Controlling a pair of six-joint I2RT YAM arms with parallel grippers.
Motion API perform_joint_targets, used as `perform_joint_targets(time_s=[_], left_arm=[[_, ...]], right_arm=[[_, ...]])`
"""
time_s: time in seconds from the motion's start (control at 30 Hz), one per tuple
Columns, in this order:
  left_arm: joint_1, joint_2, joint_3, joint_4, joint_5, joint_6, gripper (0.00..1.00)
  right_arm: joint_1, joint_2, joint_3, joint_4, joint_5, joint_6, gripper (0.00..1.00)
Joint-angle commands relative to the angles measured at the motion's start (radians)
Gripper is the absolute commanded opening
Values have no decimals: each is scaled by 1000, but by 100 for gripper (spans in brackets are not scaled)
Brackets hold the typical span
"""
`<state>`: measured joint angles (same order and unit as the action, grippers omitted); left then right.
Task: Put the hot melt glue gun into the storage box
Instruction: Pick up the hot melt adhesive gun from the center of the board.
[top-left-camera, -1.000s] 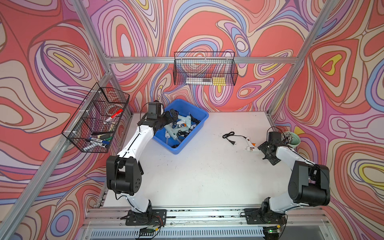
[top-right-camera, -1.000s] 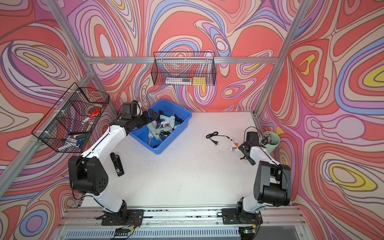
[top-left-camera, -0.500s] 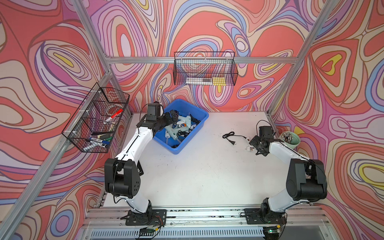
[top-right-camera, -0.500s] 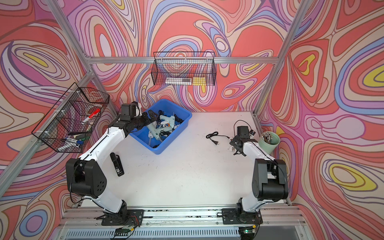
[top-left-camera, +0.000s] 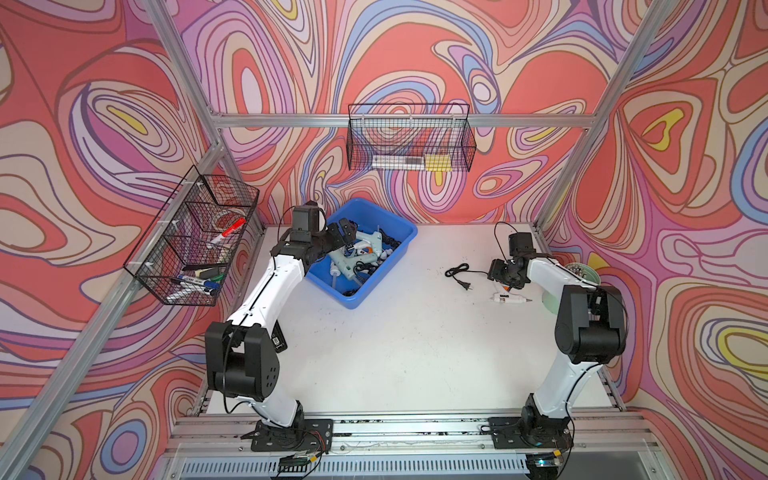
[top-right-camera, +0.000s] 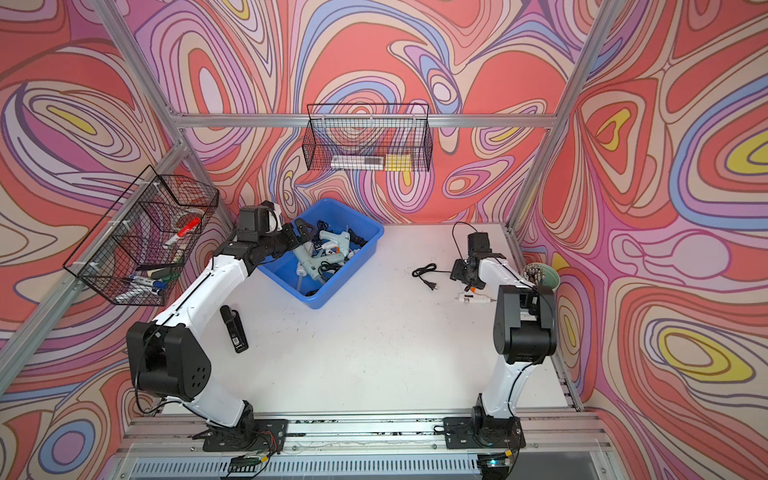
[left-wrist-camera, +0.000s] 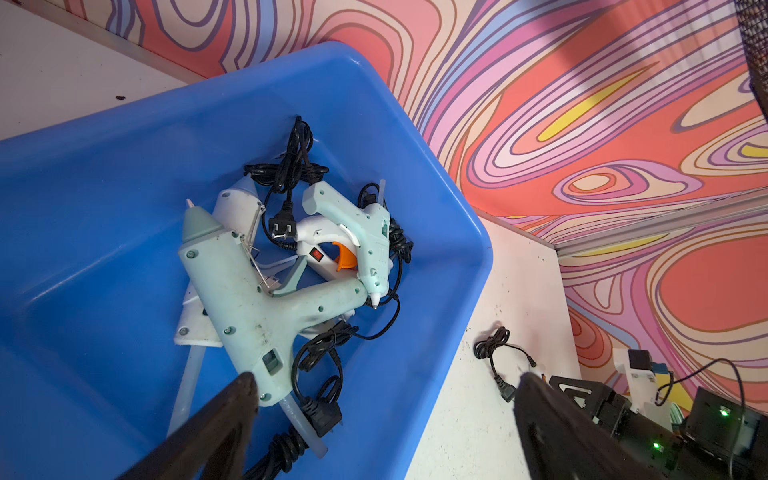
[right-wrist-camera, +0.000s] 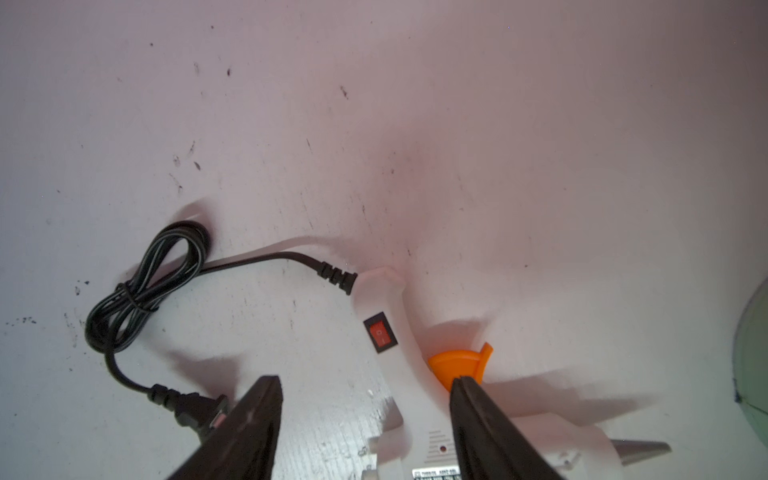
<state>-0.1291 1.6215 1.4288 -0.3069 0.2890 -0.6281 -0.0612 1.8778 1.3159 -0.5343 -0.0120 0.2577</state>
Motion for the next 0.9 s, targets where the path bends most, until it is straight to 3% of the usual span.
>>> perform_joint_targets(time_s=[0.0, 0.4, 0.87], left_arm=[[8, -21, -16, 27, 12, -2, 99], [9, 8, -6, 35, 58, -47, 99], [9, 5, 4, 36, 66, -57, 99]], right_arm=[[14, 29, 43, -92, 1, -106, 62], [31, 150, 143, -134, 79, -208, 59], [62, 231, 172, -137, 87, -274, 46]])
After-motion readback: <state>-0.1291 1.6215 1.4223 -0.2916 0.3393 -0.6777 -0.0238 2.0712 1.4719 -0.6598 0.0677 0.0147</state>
